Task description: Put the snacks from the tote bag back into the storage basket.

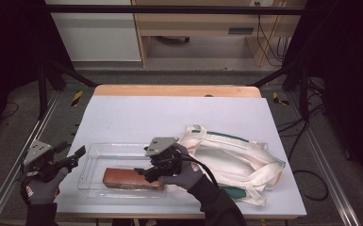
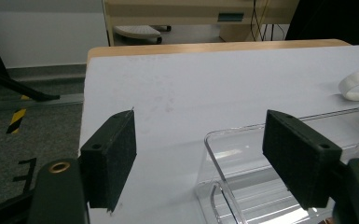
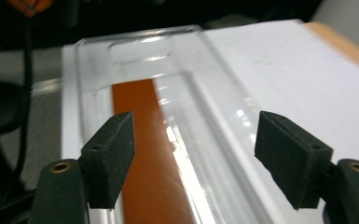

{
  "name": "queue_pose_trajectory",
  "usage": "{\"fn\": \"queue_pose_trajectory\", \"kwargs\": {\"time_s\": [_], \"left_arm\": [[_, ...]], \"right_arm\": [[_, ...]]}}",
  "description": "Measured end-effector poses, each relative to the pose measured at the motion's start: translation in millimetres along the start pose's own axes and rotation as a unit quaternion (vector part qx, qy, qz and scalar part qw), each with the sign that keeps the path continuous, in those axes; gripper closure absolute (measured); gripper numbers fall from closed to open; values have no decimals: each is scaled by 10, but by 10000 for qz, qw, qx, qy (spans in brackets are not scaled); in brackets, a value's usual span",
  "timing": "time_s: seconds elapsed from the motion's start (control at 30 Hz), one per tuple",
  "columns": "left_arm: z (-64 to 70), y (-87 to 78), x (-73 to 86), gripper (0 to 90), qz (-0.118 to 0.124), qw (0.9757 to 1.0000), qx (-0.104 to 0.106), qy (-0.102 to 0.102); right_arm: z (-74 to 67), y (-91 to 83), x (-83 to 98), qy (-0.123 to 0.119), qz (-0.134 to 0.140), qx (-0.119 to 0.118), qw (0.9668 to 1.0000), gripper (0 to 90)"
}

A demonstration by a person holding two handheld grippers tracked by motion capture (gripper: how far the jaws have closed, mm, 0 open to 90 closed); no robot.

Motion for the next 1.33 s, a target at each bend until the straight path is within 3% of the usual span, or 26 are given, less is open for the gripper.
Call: {"fn": "queue_pose_trajectory", "kwargs": {"time_s": [0.1,0.2,0.3,0.37,0.53,0.8,0.9,0.97,1.07,1.2,1.33], "left_arm": [[8,5,2,257,-4,10000,5,7],[19,10,6,258,-6,10000,33,-6],[30,11,6,258,-11,10000,44,15],[40,14,9,258,-21,10000,70,27],[51,31,27,258,-60,9999,73,39],[82,42,41,258,-92,9998,130,79],[86,41,38,258,-66,9998,132,102],[93,45,41,258,-75,9998,149,113],[100,49,42,255,-80,9997,169,128],[101,56,48,256,-97,9997,177,118],[90,65,57,271,-97,9998,178,81]], "right_arm": [[94,-208,11,183,380,357,9985,236],[205,-427,65,361,695,779,9939,222],[336,-655,143,580,852,1229,9871,196],[438,-836,218,781,964,1535,9803,189],[636,-1207,447,1055,1107,2039,9670,183],[864,-1729,743,1417,1277,2543,9481,168],[951,-1926,826,1534,1368,2789,9381,157],[1022,-2073,875,1617,1448,3014,9285,154],[1097,-2213,955,1703,1435,3217,9203,150],[1192,-2350,1097,1922,1394,3382,9106,152],[1241,-2418,1147,1975,1347,3470,9069,154]]}}
Point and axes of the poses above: each handheld gripper's, and its own axes: y roughly forward along the jaws, x roughly out of its underside, z roughly to its right, the point moved 7 cm from there along y, roughly forward along the jaws, and after that the axes turned 6 degrees about z, right-handed, at the moved point
